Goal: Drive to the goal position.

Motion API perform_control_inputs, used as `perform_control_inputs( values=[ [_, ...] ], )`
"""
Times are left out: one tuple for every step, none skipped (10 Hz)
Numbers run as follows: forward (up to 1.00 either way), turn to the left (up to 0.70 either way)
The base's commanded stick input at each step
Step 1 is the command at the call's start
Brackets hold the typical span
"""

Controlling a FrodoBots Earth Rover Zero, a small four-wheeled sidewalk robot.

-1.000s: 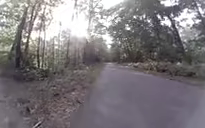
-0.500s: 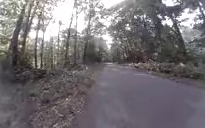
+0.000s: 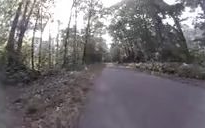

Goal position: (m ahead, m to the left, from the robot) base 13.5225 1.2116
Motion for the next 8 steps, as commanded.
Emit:
perform_control_inputs(
  values=[
    [0.70,-0.01],
    [0.70,-0.01],
    [0.70,-0.01],
    [0.70,-0.01],
    [0.70,-0.01],
    [0.70,-0.01],
    [0.70,-0.01],
    [0.70,-0.01]
  ],
)
